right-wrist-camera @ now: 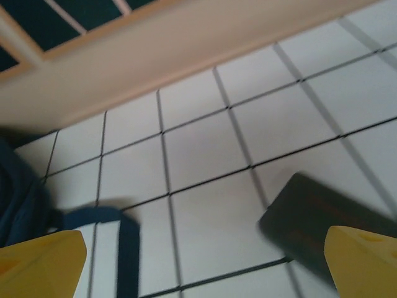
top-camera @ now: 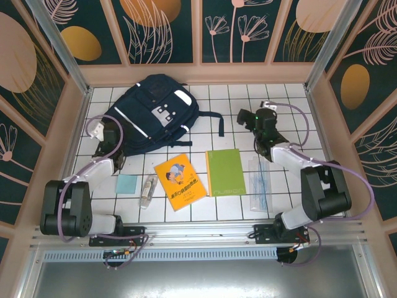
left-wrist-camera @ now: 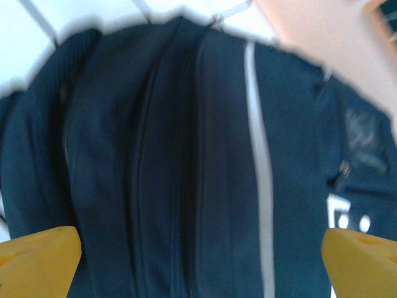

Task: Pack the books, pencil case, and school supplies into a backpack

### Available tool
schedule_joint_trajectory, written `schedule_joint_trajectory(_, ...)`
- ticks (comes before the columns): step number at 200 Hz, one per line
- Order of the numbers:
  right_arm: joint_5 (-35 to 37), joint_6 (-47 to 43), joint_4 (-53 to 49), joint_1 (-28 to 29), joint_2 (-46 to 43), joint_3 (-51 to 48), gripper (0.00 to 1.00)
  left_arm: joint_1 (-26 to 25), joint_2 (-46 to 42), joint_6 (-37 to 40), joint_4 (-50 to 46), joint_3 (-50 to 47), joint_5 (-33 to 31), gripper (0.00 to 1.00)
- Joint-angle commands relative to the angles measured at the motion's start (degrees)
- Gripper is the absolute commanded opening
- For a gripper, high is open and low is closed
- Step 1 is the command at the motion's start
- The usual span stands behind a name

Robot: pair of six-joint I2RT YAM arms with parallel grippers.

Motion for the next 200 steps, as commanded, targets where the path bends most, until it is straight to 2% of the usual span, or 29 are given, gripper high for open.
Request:
schedule_joint_trajectory(1, -2.82, 7.51, -7.35, 3.45, 2.92, 4.40, 0.99, -3.31, 0.77, -11.88, -6.70, 0.10, 3.86, 0.99)
schedule_joint_trajectory(45, -8.35, 15.06, -2.65, 9.84, 7.73, 5.32, 0.99, -4.72, 7.74, -16.99, -3.44, -0.73, 5.78, 0.99)
schedule_joint_trajectory(56, -9.97, 16.42, -1.00, 11.14, 9.28, 5.68, 0.99, -4.71, 10.34, -16.96, -2.20, 0.40, 6.25, 0.94)
schedule_joint_trajectory(72, -11.72, 17.08, 0.61, 12.49, 11.60, 7.04, 0.99, -4.74, 13.79, -15.69, -0.20, 2.43, 6.86, 0.68)
schedule_joint_trajectory(87, -15.43, 18.17, 1.51, 13.61, 13.77, 8.62, 0.99, -4.74, 15.61, -14.57, 1.13, 3.77, 7.55, 0.39)
schedule_joint_trajectory(104, -18.47, 20.19, 3.27, 14.34, 16.19, 10.16, 0.98, -4.74, 15.61, -13.41, 1.76, 4.51, 8.81, 0.00)
schedule_joint_trajectory(132, -23.05, 23.21, 8.64, 15.27, 21.27, 12.91, 0.96, -4.87, 11.32, -12.84, 0.29, 2.45, 9.59, 0.00)
schedule_joint_trajectory(200, -30.29, 31.64, 12.25, 15.62, 35.54, 24.90, 0.89, -6.49, -3.34, -14.13, -1.79, -4.16, 15.02, 0.00)
